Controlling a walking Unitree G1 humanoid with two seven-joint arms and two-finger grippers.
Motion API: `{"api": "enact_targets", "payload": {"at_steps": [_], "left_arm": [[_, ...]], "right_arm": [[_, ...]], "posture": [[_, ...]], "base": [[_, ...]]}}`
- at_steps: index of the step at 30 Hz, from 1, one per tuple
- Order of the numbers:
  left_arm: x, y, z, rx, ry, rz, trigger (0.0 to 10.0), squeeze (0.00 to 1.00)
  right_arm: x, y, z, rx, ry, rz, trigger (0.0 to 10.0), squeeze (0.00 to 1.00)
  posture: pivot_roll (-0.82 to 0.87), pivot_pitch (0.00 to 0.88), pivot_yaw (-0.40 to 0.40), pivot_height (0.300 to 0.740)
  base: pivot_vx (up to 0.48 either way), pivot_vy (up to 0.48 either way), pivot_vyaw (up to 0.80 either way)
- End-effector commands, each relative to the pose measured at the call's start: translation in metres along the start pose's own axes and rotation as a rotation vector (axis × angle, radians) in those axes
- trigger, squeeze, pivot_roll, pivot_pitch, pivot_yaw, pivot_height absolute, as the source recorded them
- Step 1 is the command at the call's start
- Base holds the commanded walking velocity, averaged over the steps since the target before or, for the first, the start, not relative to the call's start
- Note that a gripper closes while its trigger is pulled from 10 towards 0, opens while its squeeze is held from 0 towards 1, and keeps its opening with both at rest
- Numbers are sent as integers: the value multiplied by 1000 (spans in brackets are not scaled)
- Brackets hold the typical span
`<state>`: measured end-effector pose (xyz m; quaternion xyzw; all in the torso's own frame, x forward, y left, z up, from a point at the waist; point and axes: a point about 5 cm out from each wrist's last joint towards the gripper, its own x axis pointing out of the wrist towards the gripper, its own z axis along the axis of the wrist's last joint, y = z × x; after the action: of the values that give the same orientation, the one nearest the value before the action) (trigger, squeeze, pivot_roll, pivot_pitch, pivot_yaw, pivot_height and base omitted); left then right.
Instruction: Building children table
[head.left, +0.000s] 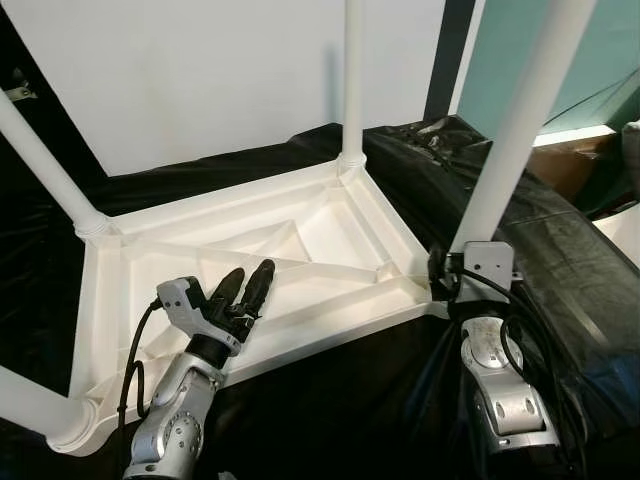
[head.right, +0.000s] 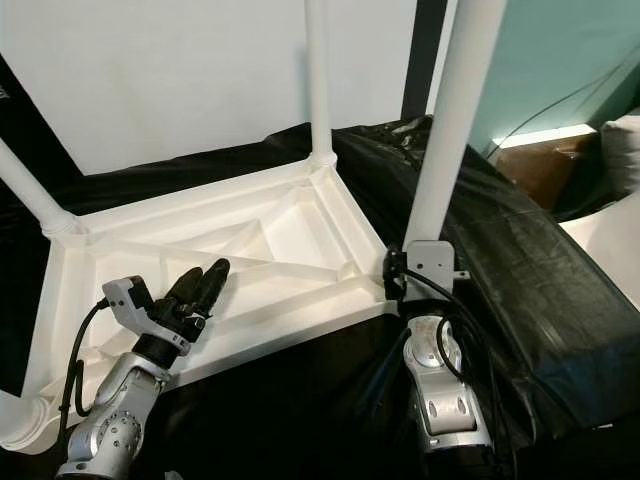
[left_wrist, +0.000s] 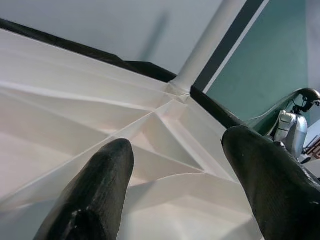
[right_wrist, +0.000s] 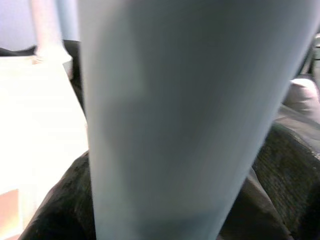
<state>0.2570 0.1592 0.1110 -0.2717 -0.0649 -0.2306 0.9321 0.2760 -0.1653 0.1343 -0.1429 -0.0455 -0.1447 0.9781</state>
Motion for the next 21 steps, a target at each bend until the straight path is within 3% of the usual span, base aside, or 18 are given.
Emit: {"api": "enact_targets", "payload": {"at_steps": [1, 3, 5, 7, 9, 13, 14, 15, 21], "left_arm": [[-9, -7, -6, -16, 50, -110, 10000, 0], [-23, -16, -13, -41, 150, -244, 10000, 0], [-30, -17, -16, -44, 188, -280, 10000, 0], [-33, -16, -17, -38, 208, -290, 10000, 0], [-35, -6, -20, 19, 235, -265, 10000, 0], [-33, -2, -21, 59, 241, -260, 10000, 0], [-29, -2, -21, 69, 238, -267, 10000, 0], [-26, -2, -20, 76, 237, -277, 10000, 0], [-21, -5, -19, 65, 262, -323, 10000, 0]], "right_arm": [[2, -20, -18, -60, 82, -98, 10000, 0], [7, -22, -19, -78, 93, -93, 10000, 0], [9, -22, -22, -91, 111, -71, 10000, 0], [11, -20, -24, -103, 130, -42, 10000, 0], [11, -14, -31, -104, 186, 78, 10000, 0], [4, -14, -32, -101, 212, 125, 10000, 0], [-1, -15, -31, -108, 211, 129, 10000, 420], [-7, -17, -31, -108, 210, 118, 10000, 1000], [-23, -15, -25, -69, 187, 128, 10000, 1000]], "posture": [[-33, 35, 34, 740], [-33, 36, 34, 740], [-33, 36, 34, 740], [-32, 37, 35, 740], [-30, 37, 34, 740], [-29, 40, 33, 740], [-32, 40, 34, 740], [-43, 41, 39, 740], [-78, 44, 59, 740]], "base": [[0, 0, 0], [0, 0, 0], [0, 0, 0], [0, 0, 0], [0, 0, 0], [0, 0, 0], [0, 0, 0], [0, 0, 0], [0, 0, 0]]}}
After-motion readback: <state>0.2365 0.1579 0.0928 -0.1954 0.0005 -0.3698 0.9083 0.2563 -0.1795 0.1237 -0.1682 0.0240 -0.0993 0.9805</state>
